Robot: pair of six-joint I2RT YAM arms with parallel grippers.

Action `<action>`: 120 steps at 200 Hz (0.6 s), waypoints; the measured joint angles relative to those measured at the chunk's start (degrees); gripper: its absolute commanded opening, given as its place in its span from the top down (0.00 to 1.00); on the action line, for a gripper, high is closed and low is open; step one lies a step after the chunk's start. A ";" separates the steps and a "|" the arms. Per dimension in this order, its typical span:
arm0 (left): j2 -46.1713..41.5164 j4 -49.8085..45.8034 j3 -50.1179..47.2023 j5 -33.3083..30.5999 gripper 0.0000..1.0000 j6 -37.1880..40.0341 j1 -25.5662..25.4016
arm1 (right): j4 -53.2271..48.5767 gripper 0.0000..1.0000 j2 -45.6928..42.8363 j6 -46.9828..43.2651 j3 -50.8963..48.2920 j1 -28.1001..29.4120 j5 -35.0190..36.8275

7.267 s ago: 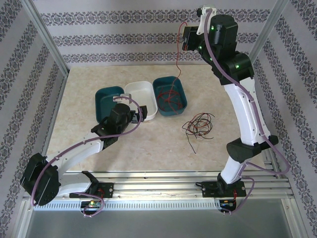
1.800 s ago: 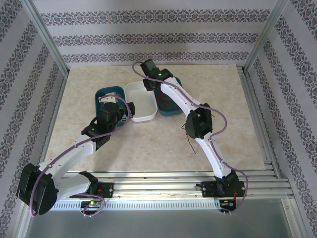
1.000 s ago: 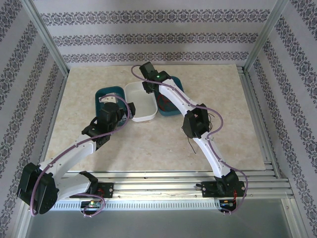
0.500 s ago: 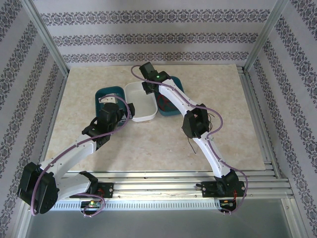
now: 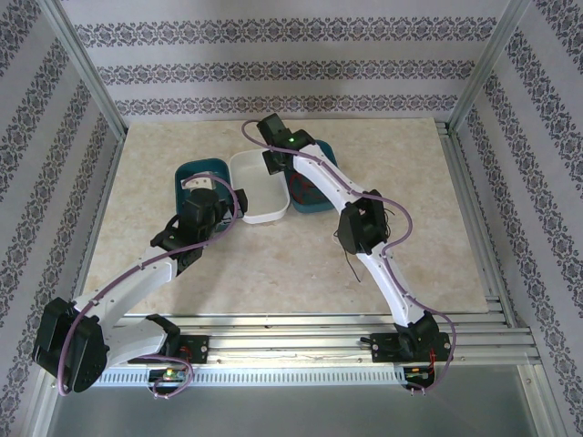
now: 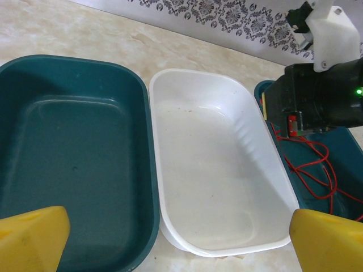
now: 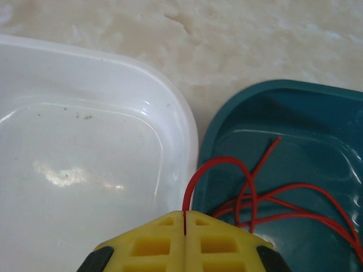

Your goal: Untangle the cables

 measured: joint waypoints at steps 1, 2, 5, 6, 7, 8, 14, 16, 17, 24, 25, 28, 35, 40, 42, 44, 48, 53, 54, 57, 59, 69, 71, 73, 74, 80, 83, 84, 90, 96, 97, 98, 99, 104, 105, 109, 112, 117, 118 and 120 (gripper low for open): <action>0.00 0.00 0.00 0.00 0.01 0.00 0.00 | -0.02 1.00 -0.31 0.02 -0.28 0.00 0.15; 0.00 0.00 0.00 -0.02 0.01 0.00 0.00 | -0.02 1.00 -0.46 0.02 -0.44 0.00 0.24; 0.00 0.00 0.00 0.00 0.01 0.00 0.00 | 0.02 1.00 -0.98 0.02 -1.09 0.00 0.37; 0.00 0.00 0.00 0.00 0.01 0.00 0.00 | 0.00 1.00 -1.33 0.02 -1.36 0.00 0.50; 0.00 0.00 0.00 0.00 0.01 0.00 0.00 | -0.02 1.00 -1.51 0.00 -1.53 0.00 0.57; 0.00 0.00 0.00 0.00 0.01 0.00 0.00 | -0.02 1.00 -1.64 0.00 -1.73 0.00 0.63; 0.02 0.00 -0.02 0.00 0.01 0.00 0.00 | -0.04 1.00 -3.10 0.02 -3.21 0.00 1.09; 0.02 0.02 -0.02 0.00 0.01 0.00 0.00 | 0.00 1.00 -3.50 0.02 -3.61 0.00 1.18; 0.02 0.02 -0.02 0.00 0.01 0.00 0.00 | 0.04 1.00 -3.80 0.00 -4.00 0.00 1.33; 0.02 0.02 -0.04 0.00 0.01 0.00 0.00 | 0.09 1.00 -5.66 0.00 -5.77 0.00 2.03; 0.04 0.02 -0.04 0.00 0.01 -0.02 0.00 | 0.11 1.00 -5.86 0.00 -5.95 0.00 2.08; 0.07 0.02 -0.04 0.00 0.01 -0.02 0.00 | 0.13 1.00 -6.84 0.00 -6.86 0.00 2.47; 0.17 0.07 -0.04 0.02 0.01 -0.04 0.00 | 0.20 1.00 -8.85 0.00 -8.63 0.02 3.28; 0.28 0.07 -0.04 0.02 0.01 -0.07 0.00 | 0.42 1.00 -10.14 0.00 -9.68 0.02 3.80; 0.35 0.07 -0.04 0.04 0.01 -0.09 0.00 | 0.52 1.00 -10.78 0.00 -10.23 0.02 4.11; 0.42 0.07 -0.04 0.07 0.01 -0.15 0.00 | 0.66 1.00 -11.37 0.00 -10.75 0.02 4.35; 0.55 0.07 -0.04 0.15 0.01 -0.17 0.00 | 0.74 1.00 -12.33 0.00 -11.50 0.09 4.92; 0.70 0.09 -0.04 0.17 0.01 -0.22 0.00 | 0.85 1.00 -13.62 0.00 -12.48 0.11 5.64; 0.72 0.09 -0.04 0.17 0.01 -0.22 0.00 | 0.85 1.00 -13.99 0.00 -12.68 0.11 5.86; 0.83 0.09 -0.04 0.20 0.01 -0.26 0.00 | 0.94 1.00 -14.69 0.00 -13.20 0.11 6.32; 0.90 0.07 -0.04 0.20 0.01 -0.28 0.00 | 1.03 1.00 -14.99 0.00 -13.42 0.11 6.51; 1.05 0.09 -0.04 0.22 0.01 -0.39 0.00 | 1.29 1.00 -17.05 0.02 -14.84 0.13 8.31; 1.07 0.09 -0.04 0.22 0.01 -0.39 0.00 | 1.31 1.00 -17.42 0.02 -15.15 0.13 8.66; 1.09 0.07 -0.04 0.20 0.01 -0.42 0.00 | 1.31 1.00 -17.75 0.02 -15.39 0.13 9.05; 1.09 0.09 -0.04 0.22 0.01 -0.42 0.00 | 1.31 1.00 -17.86 0.02 -15.45 0.13 9.20; 1.09 0.09 -0.04 0.24 0.01 -0.42 0.00 | 1.29 1.00 -18.86 0.02 -16.28 0.26 10.40; 1.09 0.11 -0.04 0.28 0.01 -0.42 0.00 | 1.25 1.00 -19.23 0.04 -16.63 0.26 10.97; 1.09 0.11 -0.04 0.31 0.01 -0.42 0.00 | 1.25 1.00 -19.32 0.04 -16.72 0.26 11.10; 1.09 0.11 -0.04 0.39 0.01 -0.44 0.00 | 1.27 1.00 -20.06 0.07 -17.51 0.26 12.31; 1.11 0.17 -0.04 0.48 0.01 -0.44 0.00 | 1.29 1.00 -20.68 0.09 -18.36 0.28 13.42; 1.11 0.17 -0.04 0.48 0.01 -0.44 0.00 | 1.29 1.00 -20.74 0.09 -18.49 0.28 13.53; 1.14 0.20 -0.04 0.48 0.01 -0.44 0.00 | 1.31 1.00 -20.87 0.11 -18.71 0.28 13.73; 1.14 0.20 -0.04 0.55 0.01 -0.44 0.00 | 1.31 1.00 -20.94 0.11 -18.82 0.28 13.86; 1.14 0.26 -0.04 0.61 0.01 -0.44 0.00 | 1.27 1.00 -21.33 0.26 -19.61 0.28 14.60; 1.14 0.28 -0.04 0.63 0.01 -0.44 0.00 | 1.27 1.00 -21.42 0.26 -19.82 0.28 14.82; 1.14 0.33 -0.04 0.68 0.01 -0.44 0.00 | 1.25 1.00 -21.66 0.31 -20.35 0.26 15.34; 1.14 0.37 -0.04 0.74 0.01 -0.44 0.00 | 1.27 1.00 -21.79 0.33 -20.76 0.22 15.69; 1.14 0.44 -0.04 0.87 0.01 -0.44 0.00 | 1.14 1.00 -21.86 0.44 -21.22 0.13 16.26; 1.14 0.46 -0.04 0.87 0.01 -0.44 0.00 | 1.14 1.00 -21.86 0.46 -21.27 0.09 16.33; 1.14 0.48 -0.04 0.94 0.01 -0.44 0.00 | 1.14 1.00 -21.86 0.46 -21.42 0.04 16.55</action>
